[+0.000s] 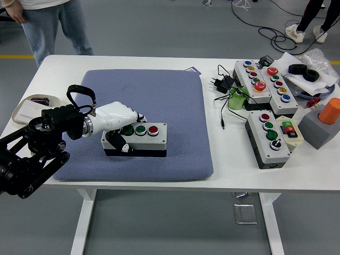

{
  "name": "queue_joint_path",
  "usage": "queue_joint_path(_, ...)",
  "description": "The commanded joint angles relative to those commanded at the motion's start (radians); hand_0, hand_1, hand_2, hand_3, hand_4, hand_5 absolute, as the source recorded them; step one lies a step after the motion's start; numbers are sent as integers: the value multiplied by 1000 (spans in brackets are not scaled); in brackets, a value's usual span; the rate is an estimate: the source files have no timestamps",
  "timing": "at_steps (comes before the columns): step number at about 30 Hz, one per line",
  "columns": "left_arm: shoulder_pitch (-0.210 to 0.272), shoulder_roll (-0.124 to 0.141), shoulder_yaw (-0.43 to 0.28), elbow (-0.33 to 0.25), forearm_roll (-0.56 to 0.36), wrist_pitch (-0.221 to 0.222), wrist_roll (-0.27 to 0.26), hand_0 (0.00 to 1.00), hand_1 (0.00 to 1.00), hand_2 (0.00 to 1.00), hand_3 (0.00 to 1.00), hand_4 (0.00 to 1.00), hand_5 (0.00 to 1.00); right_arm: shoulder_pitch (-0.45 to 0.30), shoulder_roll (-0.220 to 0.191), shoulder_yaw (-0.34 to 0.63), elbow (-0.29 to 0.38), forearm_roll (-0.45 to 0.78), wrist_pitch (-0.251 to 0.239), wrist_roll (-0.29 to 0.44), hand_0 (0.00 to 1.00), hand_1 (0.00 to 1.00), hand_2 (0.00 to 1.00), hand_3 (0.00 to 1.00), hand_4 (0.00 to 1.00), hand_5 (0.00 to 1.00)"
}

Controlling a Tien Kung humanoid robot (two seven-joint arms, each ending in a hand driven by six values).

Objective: Pick up the button,place it on the desk,press the button,press the button

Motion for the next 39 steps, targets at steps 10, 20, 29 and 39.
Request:
queue_joint_path(10,3,3,-16,-4,0,-29,1,707,831,906,984,998,539,0,0,1,0,-1,0,2,632,542,579,585,265,43)
queue_joint_path(20,16,5,-43,-12,0,-41,30,749,873,953,998,998,671,-1,0,1,0,-1,0,1,634,541,578,586,267,41)
queue_joint_path(29,29,3,-62,-53,0,-11,53,772,905,981,998,998,685,-1,0,6,0,-5,0,2,634,540,578,586,269,40)
queue_joint_path(39,77,14,-158,-188,0,-82,65,772,880,962,998,998,720,-2,0,9,0,-4,-2,3,634,540,578,586,269,41)
